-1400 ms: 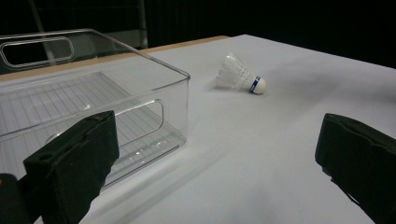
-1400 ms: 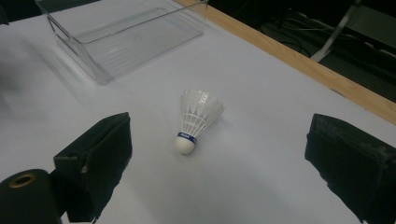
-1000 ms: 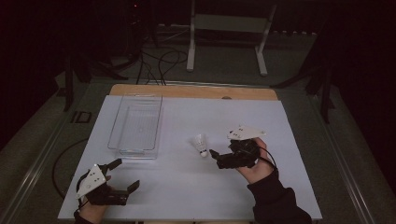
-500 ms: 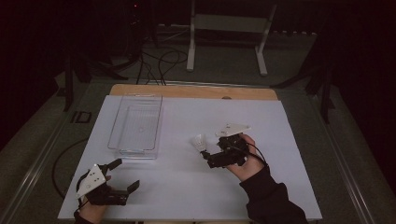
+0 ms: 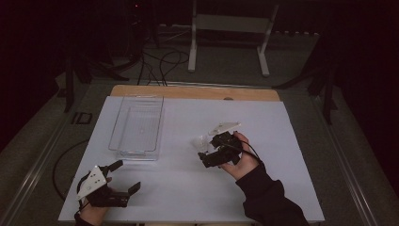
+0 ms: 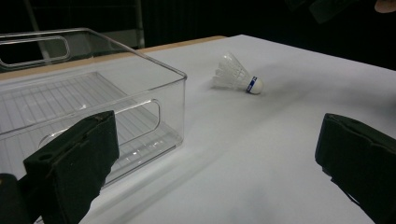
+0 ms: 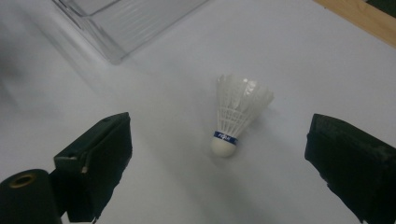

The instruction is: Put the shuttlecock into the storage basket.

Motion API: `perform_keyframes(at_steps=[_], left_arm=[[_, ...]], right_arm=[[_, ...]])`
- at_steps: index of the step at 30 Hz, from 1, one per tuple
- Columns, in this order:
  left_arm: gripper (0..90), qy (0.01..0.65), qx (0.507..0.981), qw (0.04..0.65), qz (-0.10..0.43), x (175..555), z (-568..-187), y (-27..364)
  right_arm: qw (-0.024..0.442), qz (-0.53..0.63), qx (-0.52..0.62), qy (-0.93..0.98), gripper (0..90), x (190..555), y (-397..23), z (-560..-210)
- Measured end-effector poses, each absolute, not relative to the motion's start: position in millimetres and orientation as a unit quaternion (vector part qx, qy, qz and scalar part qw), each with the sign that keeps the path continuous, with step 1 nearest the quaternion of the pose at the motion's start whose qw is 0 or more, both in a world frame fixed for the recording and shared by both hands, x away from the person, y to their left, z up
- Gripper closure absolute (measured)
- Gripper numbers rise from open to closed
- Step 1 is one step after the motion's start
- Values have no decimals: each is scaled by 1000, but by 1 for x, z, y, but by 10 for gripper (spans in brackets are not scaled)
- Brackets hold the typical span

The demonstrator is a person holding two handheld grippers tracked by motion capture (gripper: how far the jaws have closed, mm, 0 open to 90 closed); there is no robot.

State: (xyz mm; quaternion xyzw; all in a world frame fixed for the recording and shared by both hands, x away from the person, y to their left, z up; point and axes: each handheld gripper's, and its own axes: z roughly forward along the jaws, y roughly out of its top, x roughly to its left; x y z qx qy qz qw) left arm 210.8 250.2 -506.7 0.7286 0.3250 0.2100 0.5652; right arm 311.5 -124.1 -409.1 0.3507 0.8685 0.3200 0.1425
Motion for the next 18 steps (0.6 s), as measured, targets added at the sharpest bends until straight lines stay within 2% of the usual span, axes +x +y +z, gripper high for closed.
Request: perform_keyframes(at_steps=[10,18], left_arm=[[3,325,729,565,209,211,-507,250],[3,326,729,564,209,211,-507,250]], right_arm=[[152,288,360,874,77,315,-116,-416],[134,272,365,880,77,318,-111,-422]])
